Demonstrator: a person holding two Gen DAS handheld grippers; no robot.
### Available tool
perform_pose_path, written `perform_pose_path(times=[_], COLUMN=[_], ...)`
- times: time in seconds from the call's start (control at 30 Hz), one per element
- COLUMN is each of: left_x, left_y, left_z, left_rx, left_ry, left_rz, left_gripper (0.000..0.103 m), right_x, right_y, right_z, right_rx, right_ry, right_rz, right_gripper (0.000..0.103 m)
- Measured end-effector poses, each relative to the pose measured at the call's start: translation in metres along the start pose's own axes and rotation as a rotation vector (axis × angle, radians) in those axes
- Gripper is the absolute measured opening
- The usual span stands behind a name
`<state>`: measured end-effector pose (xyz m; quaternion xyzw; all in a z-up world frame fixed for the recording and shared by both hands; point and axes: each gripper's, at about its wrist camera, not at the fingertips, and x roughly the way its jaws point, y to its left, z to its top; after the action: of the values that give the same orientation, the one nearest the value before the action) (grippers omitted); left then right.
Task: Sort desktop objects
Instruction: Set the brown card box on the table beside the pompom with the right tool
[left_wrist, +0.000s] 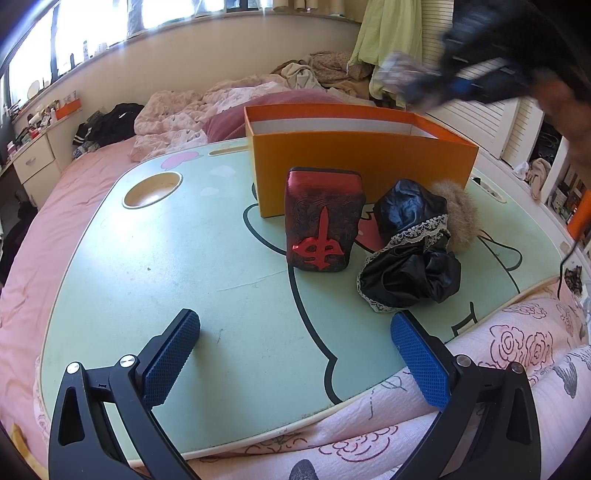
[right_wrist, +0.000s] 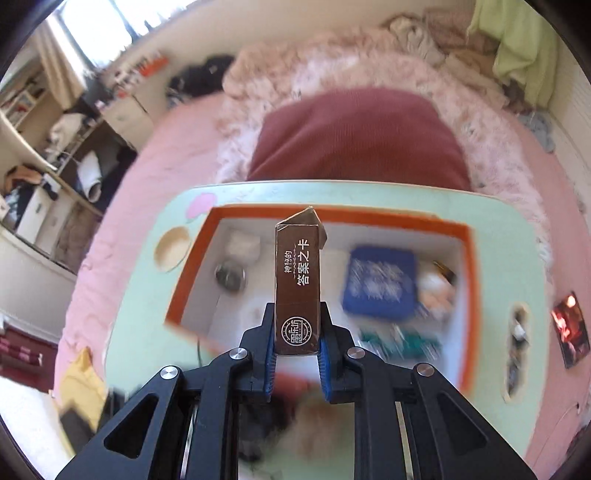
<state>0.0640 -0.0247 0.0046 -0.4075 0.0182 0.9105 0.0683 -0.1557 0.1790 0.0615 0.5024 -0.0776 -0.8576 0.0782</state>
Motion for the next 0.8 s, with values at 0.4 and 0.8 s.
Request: perform_pose_path(times=[0.4, 0.8], left_x=[0.0, 0.0], left_y=[0.0, 0.0], left_z=[0.0, 0.0], left_rx=[0.0, 0.003], left_ry=[-0.001, 0.0], left_rz=[-0.001, 0.0], left_gripper=[0.103, 0.103], right_x=[0.028, 0.033], right_y=[-0.019, -0.018], right_z=[-0.098, -0.144], right_rx=[0.052, -0.087], right_ry=[-0.012, -0.084], right_rz=[-0.075, -0.221], right_gripper=[0.034, 0.096])
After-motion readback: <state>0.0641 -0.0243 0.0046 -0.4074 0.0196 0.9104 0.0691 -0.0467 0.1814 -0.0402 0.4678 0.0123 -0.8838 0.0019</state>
